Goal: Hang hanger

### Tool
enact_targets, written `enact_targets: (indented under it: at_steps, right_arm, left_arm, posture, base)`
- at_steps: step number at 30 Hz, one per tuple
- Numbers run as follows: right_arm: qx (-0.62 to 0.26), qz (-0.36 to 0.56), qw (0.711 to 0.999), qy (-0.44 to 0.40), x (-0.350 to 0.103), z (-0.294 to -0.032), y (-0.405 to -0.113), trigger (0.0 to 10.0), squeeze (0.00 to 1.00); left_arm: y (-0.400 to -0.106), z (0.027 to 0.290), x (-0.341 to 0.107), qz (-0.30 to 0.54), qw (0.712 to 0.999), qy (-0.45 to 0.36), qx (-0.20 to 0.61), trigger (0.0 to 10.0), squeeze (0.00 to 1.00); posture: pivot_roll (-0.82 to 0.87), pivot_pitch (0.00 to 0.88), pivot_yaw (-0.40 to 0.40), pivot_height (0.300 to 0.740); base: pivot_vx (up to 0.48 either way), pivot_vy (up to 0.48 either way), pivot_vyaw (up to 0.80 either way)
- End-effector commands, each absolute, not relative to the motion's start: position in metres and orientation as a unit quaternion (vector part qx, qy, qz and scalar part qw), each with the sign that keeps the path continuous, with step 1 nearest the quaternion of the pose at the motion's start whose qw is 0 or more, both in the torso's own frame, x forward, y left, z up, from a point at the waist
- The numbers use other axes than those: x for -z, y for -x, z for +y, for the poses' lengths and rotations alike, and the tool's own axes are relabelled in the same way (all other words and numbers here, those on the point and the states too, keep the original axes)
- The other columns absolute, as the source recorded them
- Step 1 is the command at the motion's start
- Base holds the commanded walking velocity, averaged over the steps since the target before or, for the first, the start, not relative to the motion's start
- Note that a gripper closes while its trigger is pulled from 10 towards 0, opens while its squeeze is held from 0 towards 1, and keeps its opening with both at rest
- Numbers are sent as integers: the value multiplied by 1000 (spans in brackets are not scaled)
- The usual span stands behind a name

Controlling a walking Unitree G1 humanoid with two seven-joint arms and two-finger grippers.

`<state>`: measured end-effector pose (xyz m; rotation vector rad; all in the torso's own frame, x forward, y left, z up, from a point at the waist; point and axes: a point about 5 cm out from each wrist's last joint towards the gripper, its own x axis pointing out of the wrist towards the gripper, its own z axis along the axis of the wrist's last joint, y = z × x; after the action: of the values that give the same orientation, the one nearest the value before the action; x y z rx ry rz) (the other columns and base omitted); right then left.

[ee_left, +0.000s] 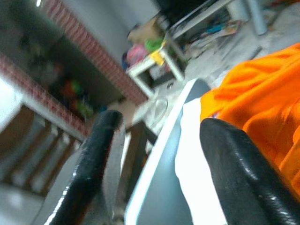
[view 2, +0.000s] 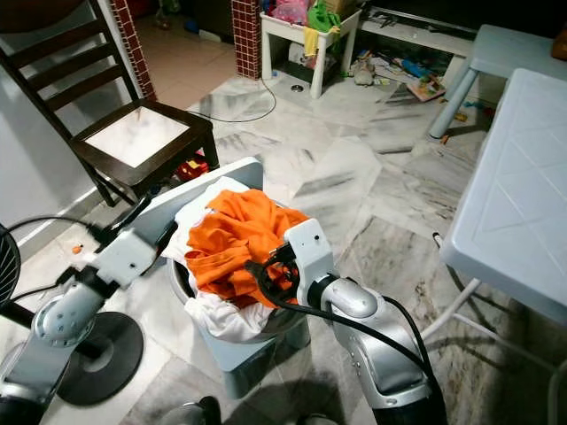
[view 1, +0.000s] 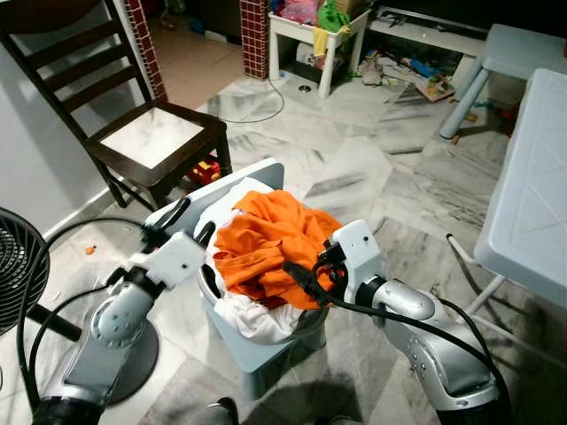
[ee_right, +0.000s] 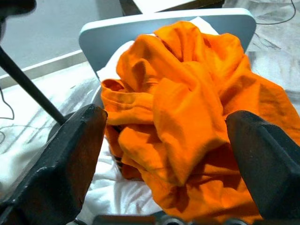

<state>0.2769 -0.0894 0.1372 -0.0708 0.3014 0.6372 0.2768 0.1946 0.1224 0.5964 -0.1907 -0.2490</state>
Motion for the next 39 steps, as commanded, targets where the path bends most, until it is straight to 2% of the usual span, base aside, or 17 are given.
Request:
enact_targets:
  at_steps: [1, 7, 8, 9, 10, 13, 14, 15, 16, 20, 29, 30, 31, 32, 33, 34, 39]
  right_arm:
    - [-320, 143, 936, 34, -138, -88, -276, 10000, 0]
    - [-322, 143, 935, 36, -139, -90, -275, 10000, 0]
    - [-321, 144, 935, 36, -140, -91, -274, 10000, 0]
    - [-320, 144, 936, 37, -140, -91, -274, 10000, 0]
    - [-320, 144, 936, 37, -141, -92, -273, 10000, 0]
    - [-315, 143, 937, 42, -144, -97, -272, 10000, 0]
    - [-311, 144, 938, 45, -146, -101, -271, 10000, 0]
    - [-311, 144, 938, 45, -146, -101, -271, 10000, 0]
    - [-307, 146, 939, 48, -146, -104, -271, 10000, 0]
    - [-301, 154, 939, 56, -146, -113, -265, 10000, 0]
    - [-304, 158, 938, 54, -151, -110, -262, 10000, 0]
    - [-304, 159, 938, 54, -151, -111, -261, 10000, 0]
    - [-303, 160, 938, 54, -151, -112, -261, 10000, 0]
    - [-304, 162, 937, 54, -151, -113, -259, 10000, 0]
    - [-304, 162, 937, 54, -151, -113, -259, 10000, 0]
    - [-304, 170, 936, 53, -150, -115, -255, 10000, 0]
    - [-301, 184, 934, 54, -147, -120, -247, 10000, 0]
  left_arm:
    - [-274, 197, -113, -59, 968, -224, 93, 10000, 1000]
    - [-278, 194, -93, 5, 988, -133, 73, 10000, 1000]
    - [-280, 195, -87, 27, 990, -121, 74, 10000, 953]
    - [-282, 196, -82, 44, 991, -105, 77, 10000, 788]
    - [-284, 198, -80, 54, 992, -89, 73, 10000, 0]
    - [-292, 207, -77, 72, 995, -50, 47, 10000, 0]
    - [-296, 209, -79, 72, 996, -34, 36, 10000, 133]
    - [-296, 209, -79, 72, 996, -34, 36, 10000, 133]
    - [-299, 209, -80, 73, 996, -24, 33, 10000, 1000]
    - [-304, 199, -76, 88, 995, 3, 43, 10000, 1000]
    - [-312, 158, -60, 143, 983, 50, 107, 10000, 1000]
    - [-313, 157, -59, 146, 982, 51, 109, 10000, 906]
    - [-314, 156, -58, 150, 981, 52, 110, 10000, 906]
    - [-315, 155, -57, 158, 980, 50, 112, 10000, 86]
    - [-315, 155, -57, 158, 980, 50, 112, 10000, 86]
    - [-317, 156, -57, 164, 980, 44, 108, 10000, 0]
    - [-317, 158, -58, 163, 981, 43, 98, 10000, 0]
  posture:
    - [-27, 148, -26, 740]
    - [-41, 157, -29, 740]
    - [-53, 161, -28, 740]
    - [-66, 166, -25, 740]
    - [-79, 171, -25, 740]
    - [-99, 183, -25, 740]
    - [-111, 192, -26, 740]
    - [-111, 192, -26, 740]
    - [-123, 200, -29, 740]
    - [-146, 216, -36, 740]
    - [-158, 243, -40, 740]
    - [-158, 243, -40, 740]
    - [-161, 248, -41, 740]
    - [-163, 256, -42, 740]
    - [-163, 256, -42, 740]
    - [-165, 267, -45, 740]
    - [-162, 280, -52, 740]
  base:
    - [0, 0, 0]
    - [0, 0, 0]
    - [0, 0, 0]
    - [0, 0, 0]
    - [0, 0, 0]
    - [0, 0, 0]
    - [0, 0, 0]
    - [0, 0, 0]
    - [0, 0, 0]
    - [0, 0, 0]
    - [0, 0, 0]
    - [0, 0, 0]
    - [0, 0, 0]
    - [0, 0, 0]
    - [0, 0, 0]
    - [0, 0, 0]
    - [0, 0, 0]
